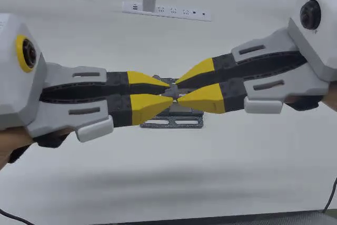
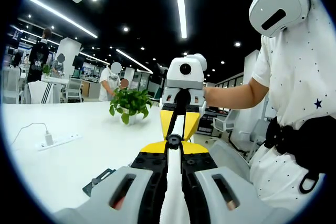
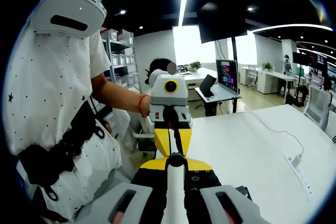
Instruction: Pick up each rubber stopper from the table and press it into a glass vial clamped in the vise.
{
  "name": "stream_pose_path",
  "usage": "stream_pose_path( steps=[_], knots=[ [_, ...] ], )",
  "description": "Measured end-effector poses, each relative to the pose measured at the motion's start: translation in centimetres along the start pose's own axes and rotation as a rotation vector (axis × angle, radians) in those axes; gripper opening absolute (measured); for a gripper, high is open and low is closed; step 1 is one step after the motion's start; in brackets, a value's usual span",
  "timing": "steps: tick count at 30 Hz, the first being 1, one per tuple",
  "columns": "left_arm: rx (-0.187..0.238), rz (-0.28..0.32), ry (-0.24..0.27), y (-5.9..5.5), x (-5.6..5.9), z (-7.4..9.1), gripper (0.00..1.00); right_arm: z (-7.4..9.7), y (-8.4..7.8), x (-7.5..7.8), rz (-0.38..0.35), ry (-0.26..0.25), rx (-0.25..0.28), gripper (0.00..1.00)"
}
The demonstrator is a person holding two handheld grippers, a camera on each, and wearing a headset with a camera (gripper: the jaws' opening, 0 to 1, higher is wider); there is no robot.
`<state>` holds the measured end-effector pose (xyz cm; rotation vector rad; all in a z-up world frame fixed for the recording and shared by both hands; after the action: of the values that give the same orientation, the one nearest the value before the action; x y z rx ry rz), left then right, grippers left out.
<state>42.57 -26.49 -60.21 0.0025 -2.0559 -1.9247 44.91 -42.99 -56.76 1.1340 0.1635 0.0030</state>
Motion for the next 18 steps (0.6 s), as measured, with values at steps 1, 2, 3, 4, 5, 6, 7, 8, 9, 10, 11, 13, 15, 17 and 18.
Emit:
stream_pose_path(
  steps=[1, 2, 3, 4, 5, 6, 7, 8, 9, 10, 11, 13, 15, 17, 18],
  knots=[
    [0.000, 0.000, 0.002, -0.06, 0.00, -0.02, 0.04, -0.04, -0.05, 0.01, 0.000, -0.002, -0.002, 0.06],
    [-0.002, -0.001, 0.002, -0.11, 0.02, -0.04, 0.04, -0.09, -0.10, 0.02, -0.002, -0.002, -0.004, 0.06],
    [-0.006, -0.001, 0.003, -0.19, 0.05, -0.06, 0.04, -0.15, -0.18, 0.00, -0.005, -0.001, -0.008, 0.06],
    [-0.008, 0.000, 0.003, -0.25, 0.05, -0.05, 0.04, -0.18, -0.23, -0.01, -0.007, -0.001, -0.010, 0.06],
    [-0.010, -0.001, 0.005, -0.31, 0.04, -0.04, 0.05, -0.24, -0.27, -0.04, -0.009, -0.002, -0.011, 0.06],
    [-0.011, -0.006, 0.006, -0.36, 0.03, -0.01, 0.05, -0.29, -0.30, -0.06, -0.013, -0.003, -0.011, 0.06],
    [-0.012, -0.008, 0.006, -0.40, 0.05, -0.01, 0.05, -0.33, -0.33, -0.07, -0.015, -0.002, -0.011, 0.06],
    [-0.013, -0.006, 0.008, -0.45, 0.02, 0.02, 0.05, -0.40, -0.38, -0.07, -0.018, -0.002, -0.012, 0.06],
    [-0.014, -0.005, 0.011, -0.50, 0.01, 0.03, 0.05, -0.45, -0.42, -0.06, -0.019, -0.003, -0.013, 0.06],
    [-0.015, -0.008, 0.013, -0.55, 0.00, 0.04, 0.05, -0.52, -0.46, -0.04, -0.020, -0.004, -0.015, 0.06],
    [-0.017, -0.008, 0.014, -0.59, -0.01, 0.05, 0.05, -0.56, -0.47, -0.02, -0.021, -0.004, -0.017, 0.06],
    [-0.019, -0.007, 0.017, -0.65, -0.01, 0.07, 0.05, -0.64, -0.50, 0.00, -0.023, -0.004, -0.021, 0.06],
    [-0.021, -0.009, 0.022, -0.67, -0.01, 0.07, 0.05, -0.67, -0.51, 0.04, -0.026, -0.005, -0.023, 0.06],
    [-0.027, -0.013, 0.024, -0.72, 0.00, 0.04, 0.05, -0.75, -0.58, 0.07, -0.036, -0.003, -0.027, 0.06],
    [-0.030, -0.014, 0.027, -0.77, -0.02, 0.03, 0.05, -0.83, -0.57, 0.06, -0.036, -0.004, -0.029, 0.06]
  ],
)
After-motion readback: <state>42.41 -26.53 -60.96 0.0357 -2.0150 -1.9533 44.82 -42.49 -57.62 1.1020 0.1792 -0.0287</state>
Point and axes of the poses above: the centre of the closed fingertips' face, and the gripper's own axes: z roughly backward along the fingers, x roughly to its right, y roughly out of its top, the point moved 9 cm from there along z, roughly backward along the fingers
